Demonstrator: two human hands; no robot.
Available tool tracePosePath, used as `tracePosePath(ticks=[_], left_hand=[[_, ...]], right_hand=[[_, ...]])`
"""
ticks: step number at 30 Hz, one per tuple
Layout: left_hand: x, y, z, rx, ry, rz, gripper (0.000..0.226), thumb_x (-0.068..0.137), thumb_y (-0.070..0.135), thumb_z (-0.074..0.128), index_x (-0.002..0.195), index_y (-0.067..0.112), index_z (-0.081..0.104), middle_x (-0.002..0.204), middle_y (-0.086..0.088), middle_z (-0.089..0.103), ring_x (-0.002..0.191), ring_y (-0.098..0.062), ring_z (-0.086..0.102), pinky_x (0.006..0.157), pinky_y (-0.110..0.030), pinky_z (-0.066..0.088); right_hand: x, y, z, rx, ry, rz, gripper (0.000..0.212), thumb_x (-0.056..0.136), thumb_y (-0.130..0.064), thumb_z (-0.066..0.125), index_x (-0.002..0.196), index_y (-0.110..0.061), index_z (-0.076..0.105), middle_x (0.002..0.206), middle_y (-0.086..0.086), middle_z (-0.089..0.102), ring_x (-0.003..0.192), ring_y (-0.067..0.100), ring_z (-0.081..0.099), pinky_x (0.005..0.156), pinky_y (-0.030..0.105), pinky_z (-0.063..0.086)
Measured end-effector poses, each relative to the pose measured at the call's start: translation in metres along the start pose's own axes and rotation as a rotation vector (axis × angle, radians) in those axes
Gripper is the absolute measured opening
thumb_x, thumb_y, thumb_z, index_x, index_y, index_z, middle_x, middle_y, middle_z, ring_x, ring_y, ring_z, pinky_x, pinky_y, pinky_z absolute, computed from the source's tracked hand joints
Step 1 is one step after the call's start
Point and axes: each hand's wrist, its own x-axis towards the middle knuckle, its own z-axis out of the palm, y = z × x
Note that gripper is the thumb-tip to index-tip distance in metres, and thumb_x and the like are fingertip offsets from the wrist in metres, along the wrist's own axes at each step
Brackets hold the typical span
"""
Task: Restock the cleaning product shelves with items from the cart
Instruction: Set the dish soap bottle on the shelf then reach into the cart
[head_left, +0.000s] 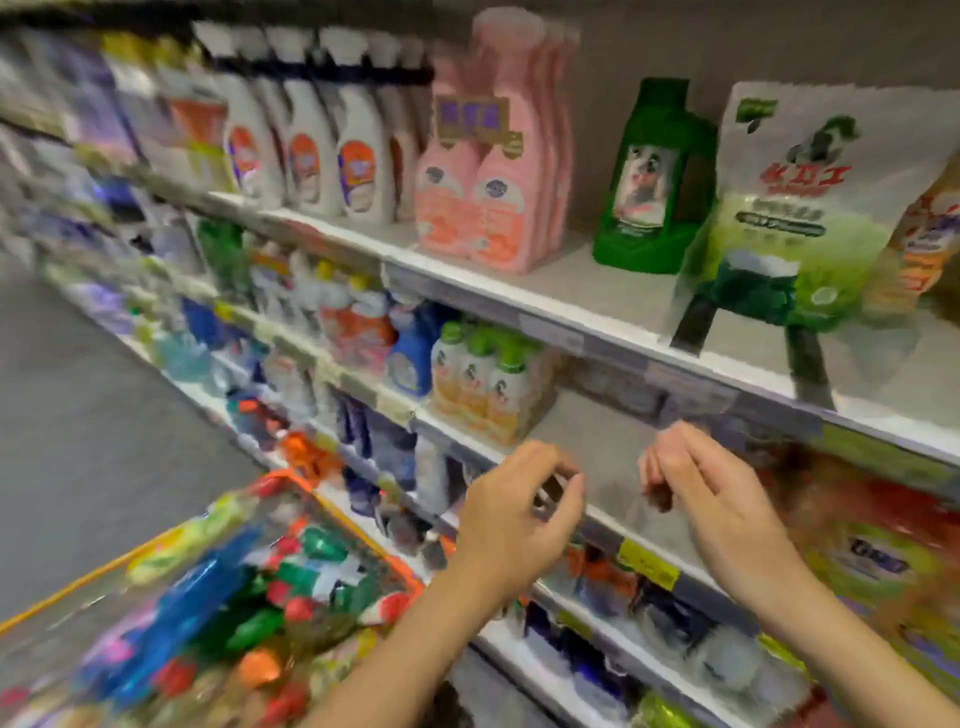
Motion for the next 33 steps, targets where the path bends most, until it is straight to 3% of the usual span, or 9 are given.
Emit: tracePosePath(ticks=[3,7,10,16,20,23,28,33], left_hand=[[-0.05,-0.027,-0.044,0.046,0.051,-0.19,0.012,0.092,0.027,0.056,0.083,0.02,0.059,0.08,0.018,0.05,0.071,0.002,0.05,0.065,-0.023,0.045],[-0.115,-0.048,-0.108,0.177,0.162,-0.401,0.017,0.09,0.033,0.053,0.084,0.019,0.062,0.082,0.013,0.057,0.076,-0.008,0.057,0.07,-0.029,0.047],[-0.17,-0.062,-0.165,0.286,0.266,-0.57,0.02,0.089,0.037,0.051,0.085,0.021,0.063,0.084,0.01,0.061,0.08,-0.007,0.058,0.071,-0.031,0.048],[-0.29,-0.085,-0.27,0.385,0.346,-0.988,0.017,0.086,0.042,0.052,0.09,0.028,0.061,0.088,0.016,0.057,0.08,-0.002,0.054,0.074,-0.028,0.047],[-0.369,-0.108,-0.324,0.513,0.358,-1.246,0.028,0.084,0.032,0.057,0.109,0.021,0.06,0.11,0.003,0.059,0.103,-0.017,0.057,0.085,-0.038,0.048],[-0.42,-0.126,-0.362,0.709,0.231,-1.49,0.041,0.089,0.028,0.058,0.126,0.012,0.05,0.127,-0.01,0.049,0.118,-0.03,0.047,0.094,-0.04,0.041],[-0.459,-0.151,-0.4,0.852,0.111,-1.692,0.062,0.085,0.042,0.064,0.134,0.012,0.041,0.131,-0.011,0.046,0.121,-0.031,0.044,0.098,-0.039,0.038],[-0.465,-0.166,-0.409,0.736,0.021,-1.835,0.071,0.082,0.049,0.068,0.134,0.012,0.036,0.131,-0.011,0.049,0.122,-0.03,0.049,0.094,-0.043,0.043]], right_hand=[[-0.011,0.005,0.062,0.069,-0.208,0.06,0.044,0.093,-0.052,0.04,0.068,-0.016,0.049,0.066,0.009,0.047,0.059,0.01,0.045,0.06,0.023,0.038],[-0.022,0.003,0.149,0.19,-0.486,0.12,0.045,0.1,-0.034,0.042,0.069,-0.003,0.048,0.06,0.0,0.046,0.056,0.005,0.042,0.055,0.019,0.036],[-0.033,-0.002,0.22,0.235,-0.678,0.17,0.036,0.092,-0.029,0.041,0.07,-0.002,0.05,0.058,-0.005,0.049,0.056,0.005,0.045,0.054,0.017,0.038],[-0.078,-0.015,0.365,0.194,-1.037,0.219,0.024,0.098,-0.015,0.047,0.076,-0.007,0.053,0.058,-0.008,0.053,0.054,0.001,0.048,0.053,0.015,0.039],[-0.11,-0.022,0.442,0.131,-1.245,0.307,0.012,0.098,-0.013,0.049,0.089,-0.006,0.054,0.064,-0.007,0.053,0.053,0.0,0.051,0.052,0.015,0.042],[-0.131,-0.024,0.48,0.084,-1.342,0.343,0.01,0.099,-0.013,0.049,0.093,-0.008,0.055,0.077,0.005,0.056,0.054,-0.004,0.053,0.052,0.012,0.041],[-0.147,-0.03,0.51,0.033,-1.391,0.353,0.012,0.098,-0.01,0.05,0.089,-0.014,0.057,0.079,0.003,0.059,0.056,-0.005,0.054,0.053,0.011,0.041],[-0.141,-0.03,0.515,-0.004,-1.411,0.35,0.011,0.099,-0.019,0.05,0.092,-0.015,0.058,0.084,0.001,0.062,0.064,0.0,0.058,0.057,0.013,0.042]])
